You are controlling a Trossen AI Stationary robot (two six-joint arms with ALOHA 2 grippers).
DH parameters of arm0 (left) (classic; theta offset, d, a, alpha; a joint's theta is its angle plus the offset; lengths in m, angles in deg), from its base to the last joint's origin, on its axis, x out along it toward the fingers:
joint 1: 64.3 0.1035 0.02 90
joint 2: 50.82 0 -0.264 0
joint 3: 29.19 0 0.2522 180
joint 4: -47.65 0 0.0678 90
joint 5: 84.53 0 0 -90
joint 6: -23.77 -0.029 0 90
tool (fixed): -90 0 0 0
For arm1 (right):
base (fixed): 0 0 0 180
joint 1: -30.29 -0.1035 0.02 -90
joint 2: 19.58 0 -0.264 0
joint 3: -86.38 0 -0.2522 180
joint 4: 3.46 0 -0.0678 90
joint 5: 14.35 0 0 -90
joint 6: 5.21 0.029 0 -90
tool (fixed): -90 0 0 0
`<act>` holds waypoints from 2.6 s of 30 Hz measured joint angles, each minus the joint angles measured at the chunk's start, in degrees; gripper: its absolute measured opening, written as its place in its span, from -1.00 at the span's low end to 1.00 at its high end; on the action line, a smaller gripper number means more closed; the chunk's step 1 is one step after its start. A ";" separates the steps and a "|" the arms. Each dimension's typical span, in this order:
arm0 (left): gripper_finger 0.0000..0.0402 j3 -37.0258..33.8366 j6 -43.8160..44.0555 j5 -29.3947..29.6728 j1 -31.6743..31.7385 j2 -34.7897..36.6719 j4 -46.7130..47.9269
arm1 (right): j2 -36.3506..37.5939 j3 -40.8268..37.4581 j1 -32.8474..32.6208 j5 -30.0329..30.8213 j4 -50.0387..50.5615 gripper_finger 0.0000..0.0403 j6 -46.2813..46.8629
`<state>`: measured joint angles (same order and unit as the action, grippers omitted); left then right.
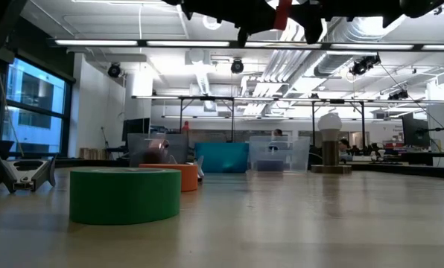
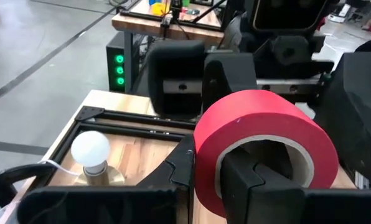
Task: Pick and place Stapler, Stapler remover, tape
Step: Put the red tape into the transparent bin
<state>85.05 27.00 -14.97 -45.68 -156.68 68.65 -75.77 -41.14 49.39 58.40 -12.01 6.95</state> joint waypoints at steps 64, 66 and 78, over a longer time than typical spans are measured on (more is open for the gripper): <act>0.31 -1.08 0.70 31.20 4.49 15.88 44.17 | -16.41 26.58 18.29 -2.60 50.95 -0.82 -20.89; 0.31 -1.88 0.22 30.84 5.40 15.79 44.27 | -19.89 29.33 19.30 -2.11 53.48 -0.82 -21.56; 0.31 -2.01 -8.77 25.71 12.81 15.82 46.98 | -38.06 40.51 22.58 3.88 62.26 -0.82 -23.69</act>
<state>83.04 18.23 10.74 -32.87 -140.86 115.63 -113.84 -0.63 71.96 62.27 50.24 -16.74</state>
